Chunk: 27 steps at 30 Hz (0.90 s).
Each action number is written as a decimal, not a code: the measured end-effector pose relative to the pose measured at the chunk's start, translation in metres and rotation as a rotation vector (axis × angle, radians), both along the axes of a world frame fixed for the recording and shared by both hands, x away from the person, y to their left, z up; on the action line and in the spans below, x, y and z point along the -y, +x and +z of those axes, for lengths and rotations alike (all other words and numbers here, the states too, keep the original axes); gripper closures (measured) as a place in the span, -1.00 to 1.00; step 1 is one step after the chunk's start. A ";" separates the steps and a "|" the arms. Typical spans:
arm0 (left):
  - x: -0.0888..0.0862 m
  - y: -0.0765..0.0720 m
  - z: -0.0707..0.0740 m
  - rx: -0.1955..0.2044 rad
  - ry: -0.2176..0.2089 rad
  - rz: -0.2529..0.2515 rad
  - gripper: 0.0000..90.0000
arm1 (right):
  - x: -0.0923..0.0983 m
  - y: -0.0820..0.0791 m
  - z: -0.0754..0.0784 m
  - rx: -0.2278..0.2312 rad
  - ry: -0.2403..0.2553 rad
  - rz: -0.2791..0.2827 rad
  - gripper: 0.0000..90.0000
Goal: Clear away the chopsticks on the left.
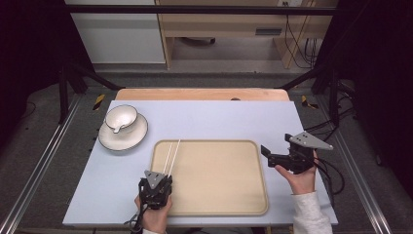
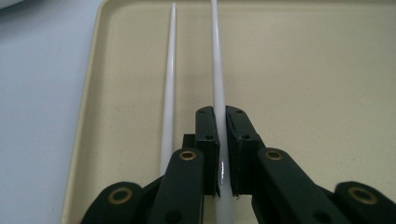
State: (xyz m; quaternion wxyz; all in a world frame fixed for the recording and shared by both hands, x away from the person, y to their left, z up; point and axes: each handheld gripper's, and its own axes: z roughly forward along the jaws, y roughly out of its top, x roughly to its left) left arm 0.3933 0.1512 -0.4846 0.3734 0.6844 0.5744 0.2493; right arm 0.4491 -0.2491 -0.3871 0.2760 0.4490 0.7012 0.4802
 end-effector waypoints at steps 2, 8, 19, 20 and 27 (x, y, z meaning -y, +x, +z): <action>0.001 0.000 -0.001 -0.007 0.003 0.001 0.87 | 0.000 0.000 0.000 0.000 0.004 -0.003 -0.92; 0.001 0.000 -0.001 -0.008 0.011 0.002 0.86 | 0.000 0.001 -0.001 -0.001 0.000 0.000 -0.92; 0.004 0.002 0.001 -0.020 0.013 -0.008 0.81 | 0.000 0.001 -0.001 -0.001 0.000 0.000 -0.92; 0.003 0.002 0.003 -0.013 0.016 -0.016 0.79 | 0.000 0.000 0.000 -0.001 -0.001 0.000 -0.92; -0.004 0.005 0.022 0.051 -0.025 -0.082 0.60 | 0.002 -0.001 0.001 0.005 0.005 -0.003 -0.92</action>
